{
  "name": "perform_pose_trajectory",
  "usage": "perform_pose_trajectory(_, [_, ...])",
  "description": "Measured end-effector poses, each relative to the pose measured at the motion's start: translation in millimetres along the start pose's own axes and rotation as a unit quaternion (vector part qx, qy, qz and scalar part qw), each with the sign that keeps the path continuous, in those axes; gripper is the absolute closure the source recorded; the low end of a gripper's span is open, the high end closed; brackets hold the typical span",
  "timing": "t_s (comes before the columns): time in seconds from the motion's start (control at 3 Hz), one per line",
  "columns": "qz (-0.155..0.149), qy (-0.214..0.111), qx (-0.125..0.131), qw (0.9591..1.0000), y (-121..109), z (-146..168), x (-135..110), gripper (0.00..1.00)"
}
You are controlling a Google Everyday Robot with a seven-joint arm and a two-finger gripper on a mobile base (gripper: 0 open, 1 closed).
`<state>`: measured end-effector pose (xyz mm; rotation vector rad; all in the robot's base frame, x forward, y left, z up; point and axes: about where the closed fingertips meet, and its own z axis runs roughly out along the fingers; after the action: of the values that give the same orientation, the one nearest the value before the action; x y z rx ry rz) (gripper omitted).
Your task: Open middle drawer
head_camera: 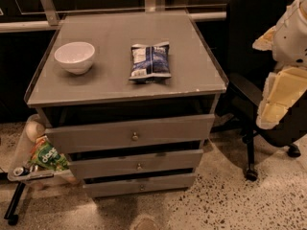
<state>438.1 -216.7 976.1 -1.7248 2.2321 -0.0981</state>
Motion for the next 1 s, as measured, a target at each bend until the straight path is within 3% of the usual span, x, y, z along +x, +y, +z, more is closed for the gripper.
perform_pose_trajectory(0.33, [0.002,-0.002,-0.001,1.0000,6.1,7.6,-1.2,0.00])
perform_pose_trajectory(0.67, [0.014,-0.021,-0.019,0.9995,30.7,42.7,-10.3,0.00])
perform_pose_trajectory(1.0, [0.025,-0.031,-0.052,0.9979,62.0,110.9,-22.2,0.00])
